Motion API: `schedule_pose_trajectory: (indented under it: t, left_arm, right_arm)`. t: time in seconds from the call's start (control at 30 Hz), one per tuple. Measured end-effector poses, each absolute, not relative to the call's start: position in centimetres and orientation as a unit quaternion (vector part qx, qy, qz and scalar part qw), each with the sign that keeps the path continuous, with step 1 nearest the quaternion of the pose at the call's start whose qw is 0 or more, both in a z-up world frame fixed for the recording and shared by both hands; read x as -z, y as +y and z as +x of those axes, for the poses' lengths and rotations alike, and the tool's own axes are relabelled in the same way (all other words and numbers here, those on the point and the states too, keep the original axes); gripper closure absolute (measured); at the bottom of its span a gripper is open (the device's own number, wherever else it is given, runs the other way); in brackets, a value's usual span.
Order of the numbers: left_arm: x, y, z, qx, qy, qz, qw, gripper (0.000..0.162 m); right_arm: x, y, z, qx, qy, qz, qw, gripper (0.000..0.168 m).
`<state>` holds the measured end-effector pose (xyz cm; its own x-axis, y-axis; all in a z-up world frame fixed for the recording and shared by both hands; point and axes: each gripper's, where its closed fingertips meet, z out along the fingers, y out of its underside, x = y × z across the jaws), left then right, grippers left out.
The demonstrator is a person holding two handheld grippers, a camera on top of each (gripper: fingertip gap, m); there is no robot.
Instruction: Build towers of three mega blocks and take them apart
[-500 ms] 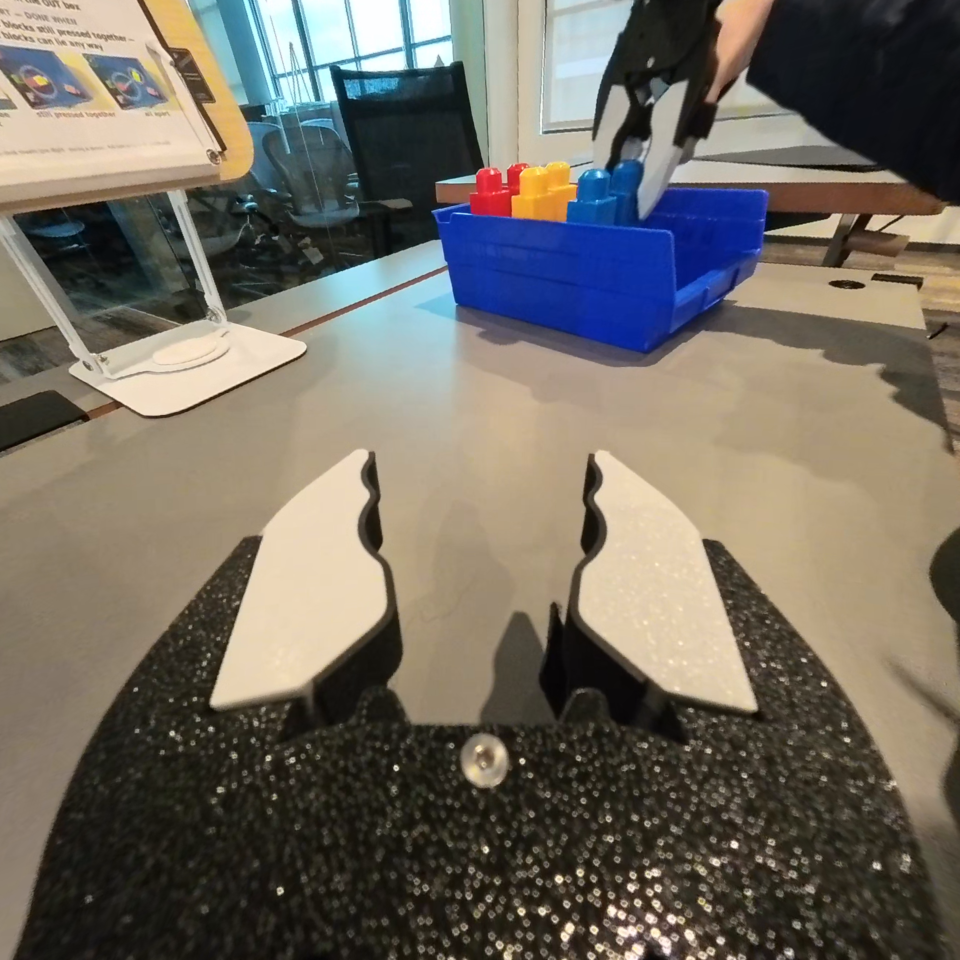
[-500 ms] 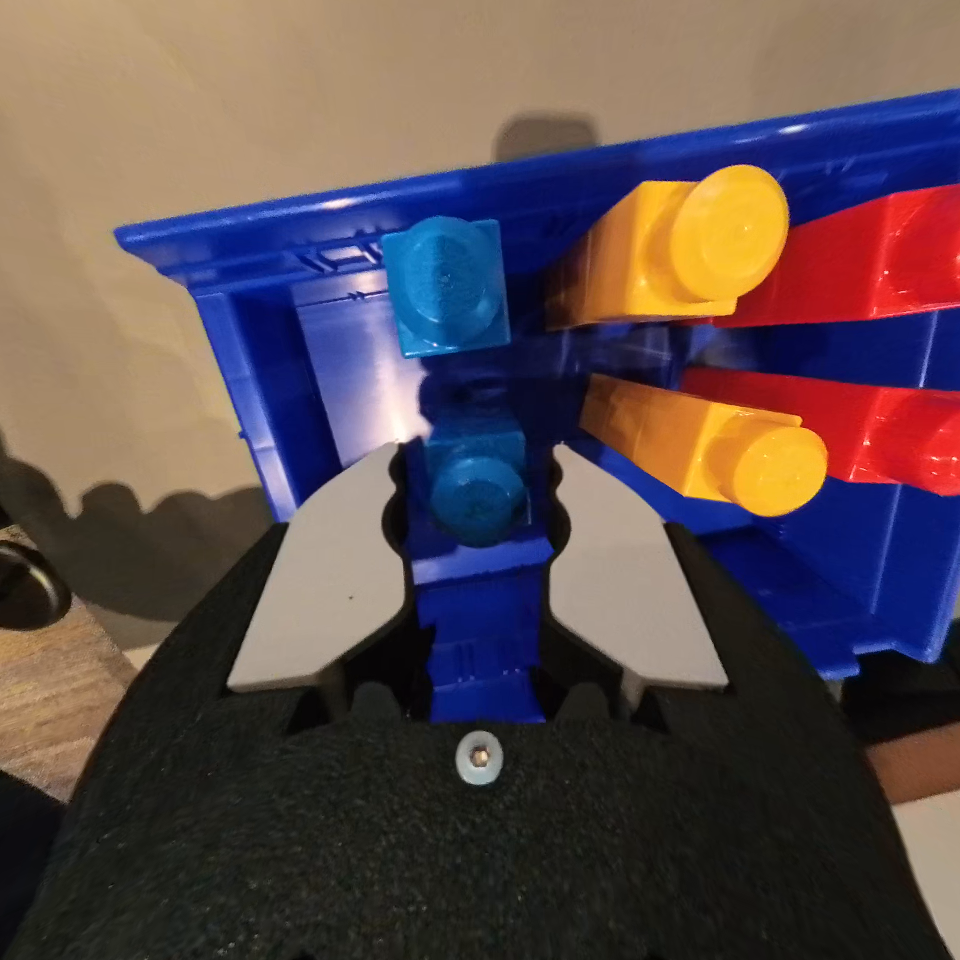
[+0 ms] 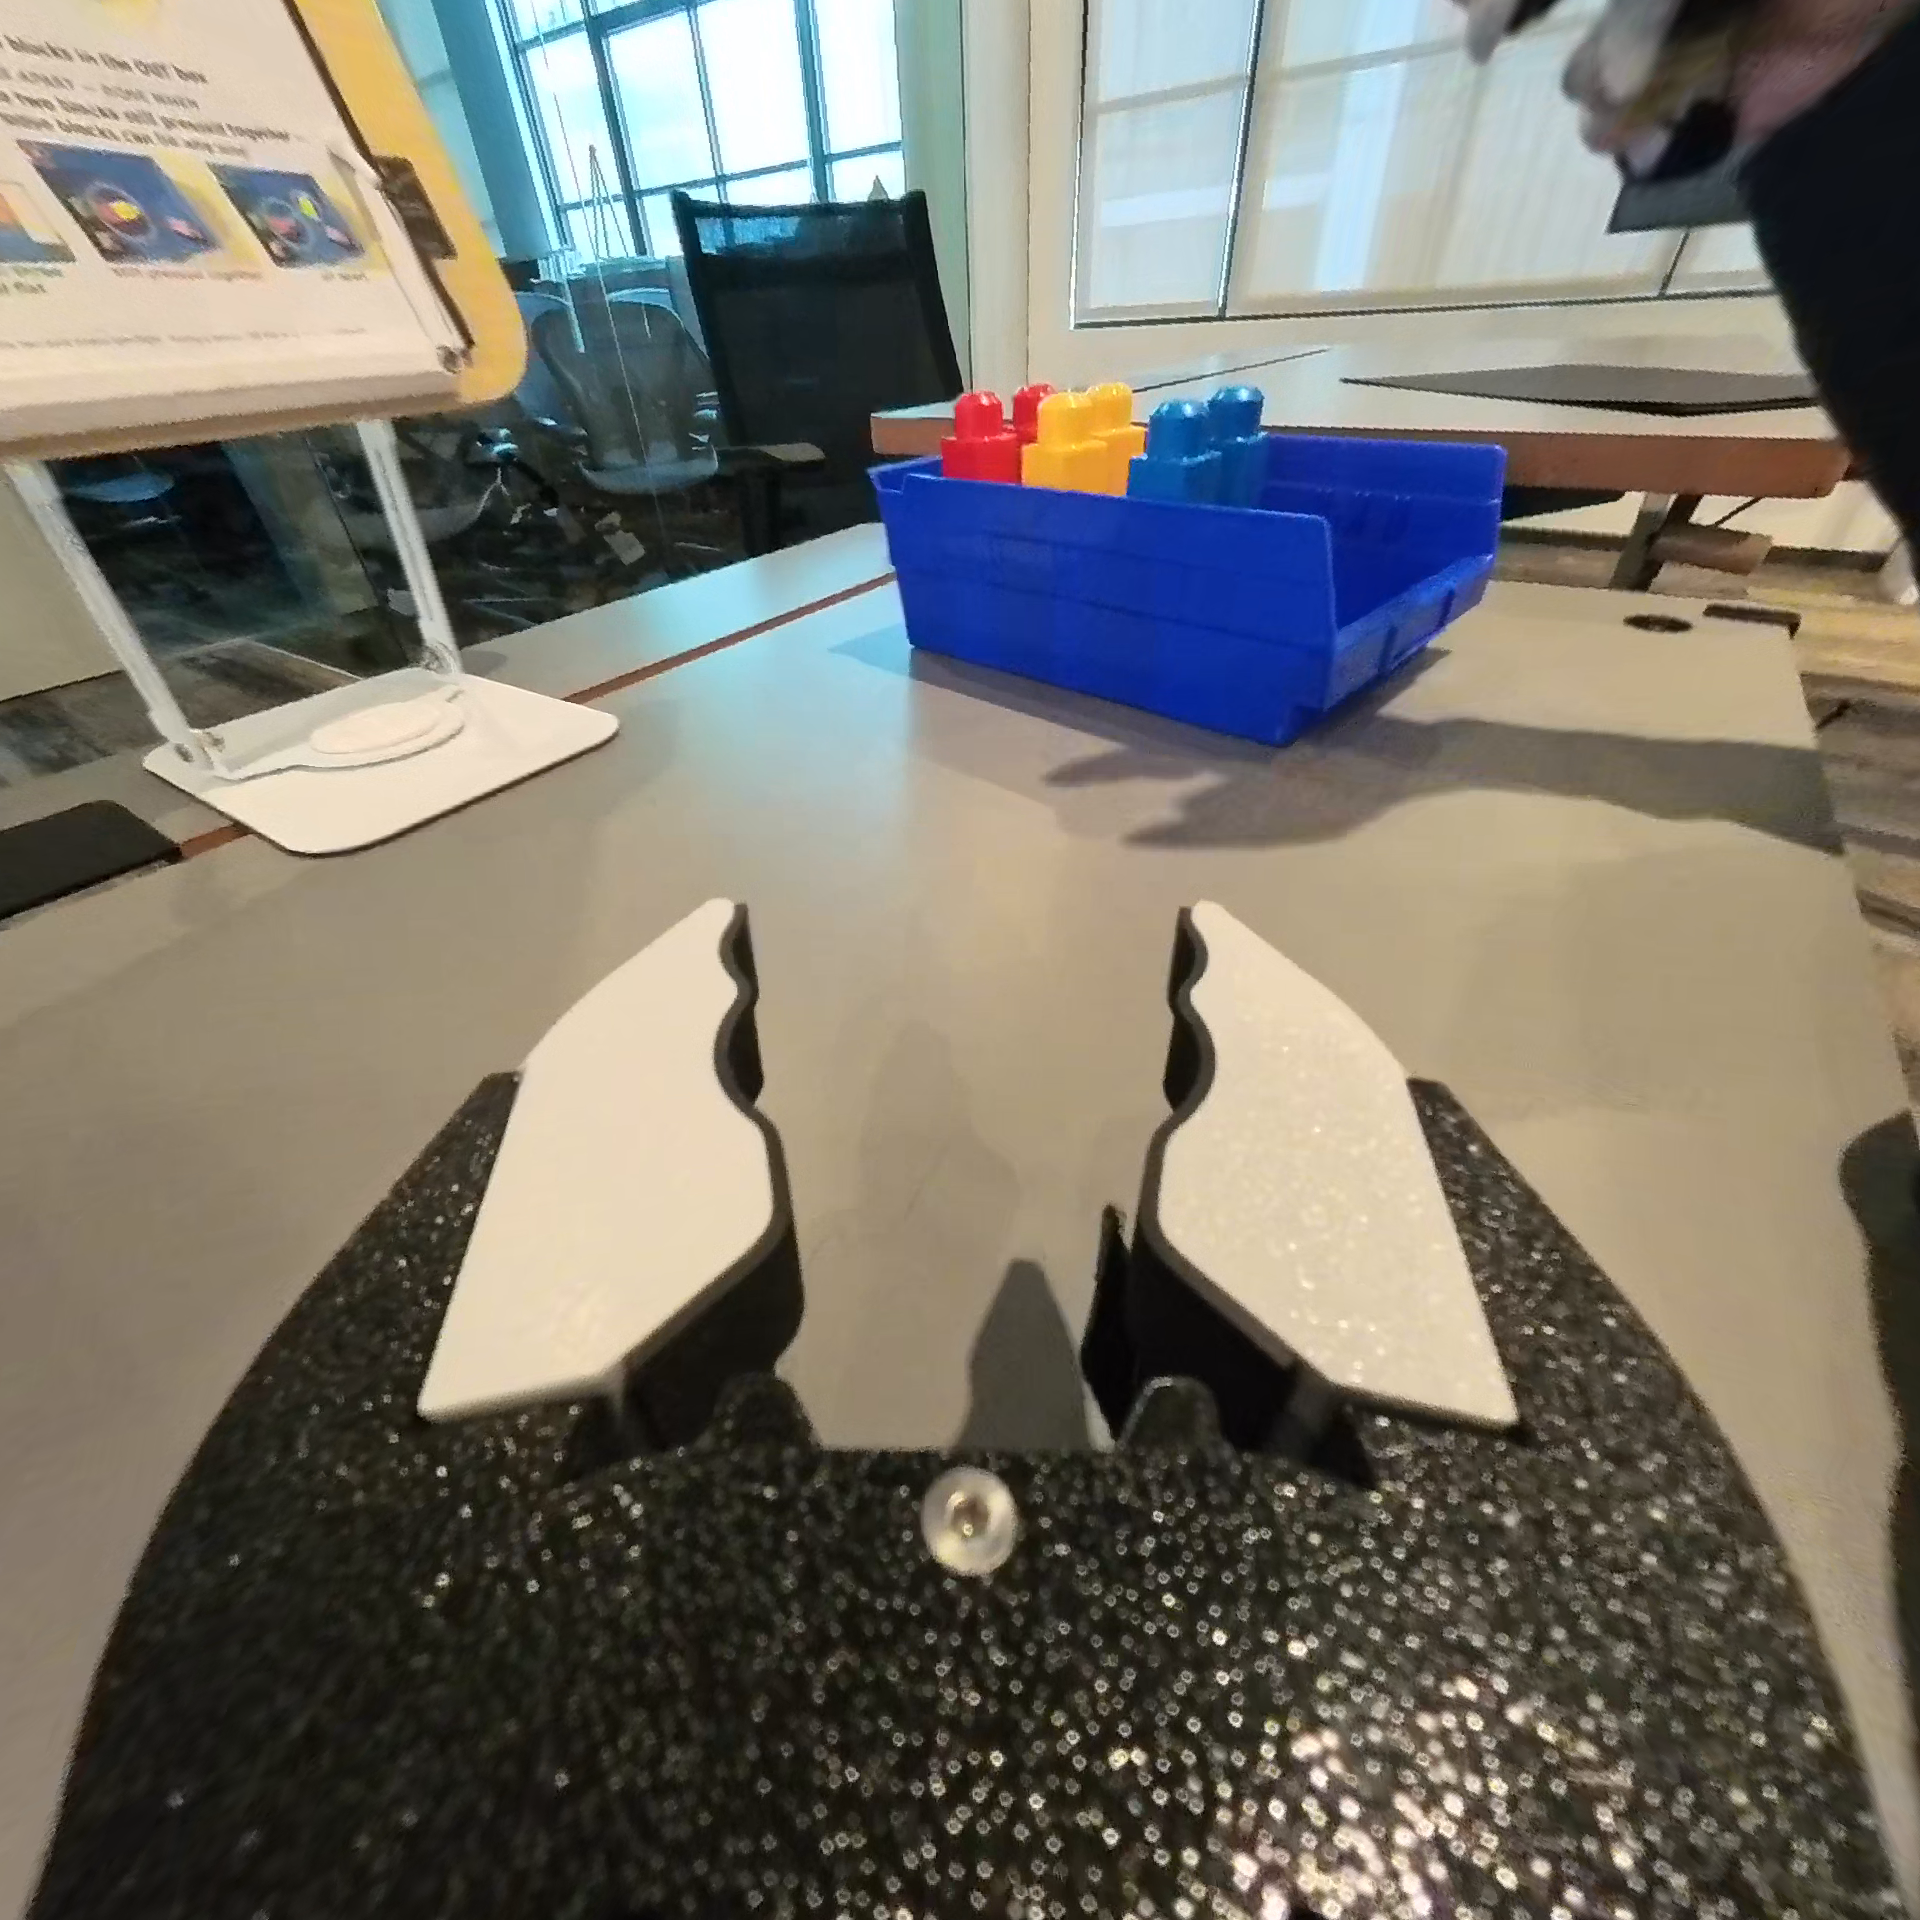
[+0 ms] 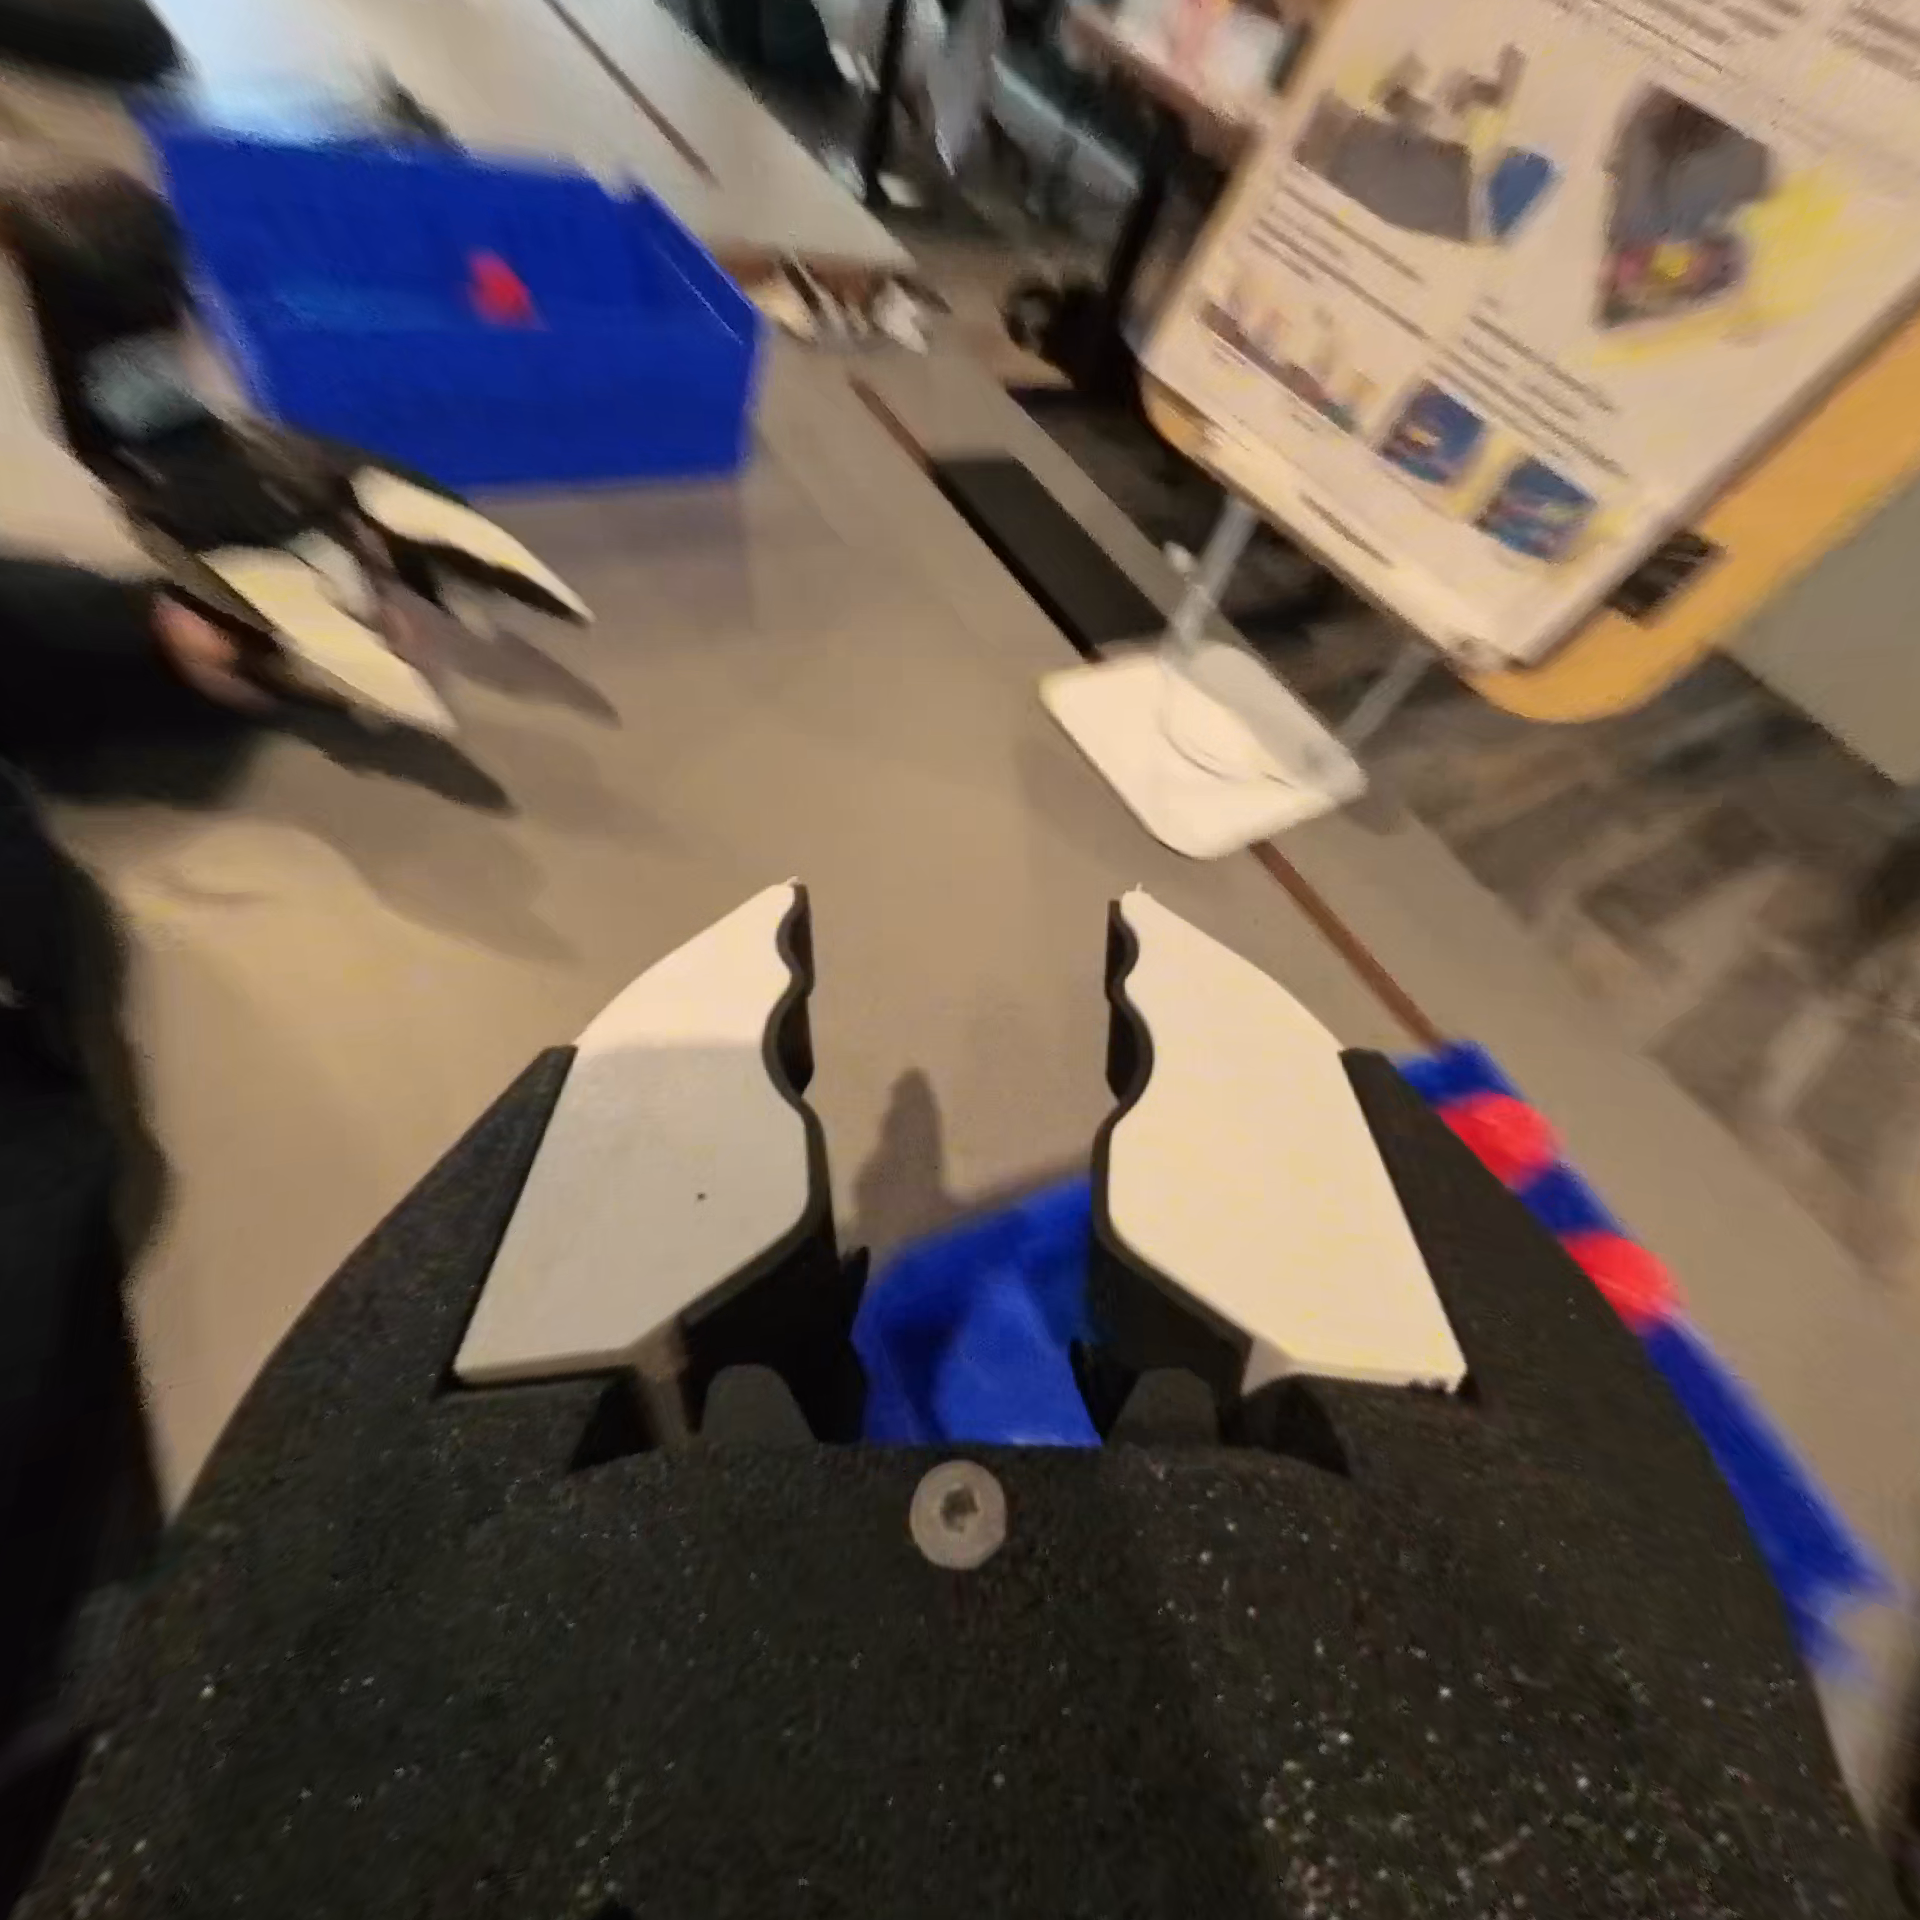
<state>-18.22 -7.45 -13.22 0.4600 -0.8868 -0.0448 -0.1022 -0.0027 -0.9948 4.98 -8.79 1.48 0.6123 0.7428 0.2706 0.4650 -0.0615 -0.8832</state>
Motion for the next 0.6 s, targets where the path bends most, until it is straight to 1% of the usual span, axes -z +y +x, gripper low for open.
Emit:
schedule_pose_trajectory:
  t: [0.17, 0.27, 0.43, 0.53, 0.6]
  left_arm:
    - [11.6, -7.4, -19.9, 0.338, 0.367, -0.623, 0.603, 0.087]
    - [10.2, -7.8, -21.7, 0.321, 0.361, -0.623, 0.615, 0.088]
    - [8.0, -7.8, -27.5, 0.255, 0.336, -0.648, 0.634, 0.091]
    - [6.9, -7.2, -32.8, 0.201, 0.302, -0.678, 0.639, 0.096]
    - [6.7, -6.5, -37.1, 0.145, 0.279, -0.706, 0.634, 0.098]
  right_arm:
    - [0.8, -9.7, -5.4, -0.302, -0.345, -0.679, 0.573, 0.116]
    - [3.6, -8.1, -9.9, -0.37, -0.309, -0.661, 0.575, 0.116]
    - [9.7, -4.7, -14.2, -0.371, -0.278, -0.675, 0.574, 0.116]
    - [10.8, -4.3, -15.3, -0.376, -0.259, -0.671, 0.585, 0.115]
    - [11.0, -4.5, -15.4, -0.352, -0.278, -0.667, 0.595, 0.119]
